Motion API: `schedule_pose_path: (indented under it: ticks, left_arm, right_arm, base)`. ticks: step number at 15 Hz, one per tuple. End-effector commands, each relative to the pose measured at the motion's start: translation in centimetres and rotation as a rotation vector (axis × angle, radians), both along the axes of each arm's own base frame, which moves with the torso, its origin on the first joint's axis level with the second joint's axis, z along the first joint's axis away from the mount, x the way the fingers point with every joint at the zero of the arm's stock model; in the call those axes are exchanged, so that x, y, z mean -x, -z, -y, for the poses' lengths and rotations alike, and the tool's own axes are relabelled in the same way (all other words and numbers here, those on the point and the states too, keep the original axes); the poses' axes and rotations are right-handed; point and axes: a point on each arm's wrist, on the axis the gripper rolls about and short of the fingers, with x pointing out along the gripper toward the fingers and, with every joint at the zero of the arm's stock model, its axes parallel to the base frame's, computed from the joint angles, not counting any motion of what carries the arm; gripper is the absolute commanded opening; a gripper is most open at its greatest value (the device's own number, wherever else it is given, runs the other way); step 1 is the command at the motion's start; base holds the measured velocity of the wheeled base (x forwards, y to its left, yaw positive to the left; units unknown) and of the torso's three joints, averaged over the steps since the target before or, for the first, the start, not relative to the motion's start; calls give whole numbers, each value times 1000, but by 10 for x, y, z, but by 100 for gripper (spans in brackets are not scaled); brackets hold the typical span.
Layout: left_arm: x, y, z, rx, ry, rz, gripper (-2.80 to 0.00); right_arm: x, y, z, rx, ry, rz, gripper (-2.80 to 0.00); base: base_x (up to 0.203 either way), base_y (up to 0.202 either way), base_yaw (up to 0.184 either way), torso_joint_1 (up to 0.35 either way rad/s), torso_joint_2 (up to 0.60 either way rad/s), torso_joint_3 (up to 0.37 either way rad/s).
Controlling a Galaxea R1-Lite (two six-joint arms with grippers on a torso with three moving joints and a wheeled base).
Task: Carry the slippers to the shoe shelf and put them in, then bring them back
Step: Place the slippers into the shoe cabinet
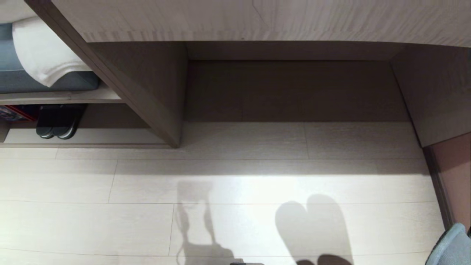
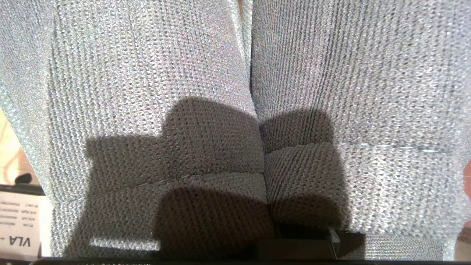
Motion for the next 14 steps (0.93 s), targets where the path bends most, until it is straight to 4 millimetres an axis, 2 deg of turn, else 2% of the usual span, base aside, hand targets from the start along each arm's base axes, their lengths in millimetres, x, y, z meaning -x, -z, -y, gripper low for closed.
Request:
schedule_pose_path:
  ticks: [1, 14]
  left_arm:
    - [0, 0, 0, 1, 1, 0, -280]
    - [0, 0, 0, 1, 0, 0, -280]
  right_arm:
    - [0, 0, 0, 0, 2, -3, -280]
    - [0, 0, 0, -2, 0, -3, -280]
  base:
    - [0, 0, 0, 6, 6, 207]
    - [0, 0, 0, 2, 2, 202]
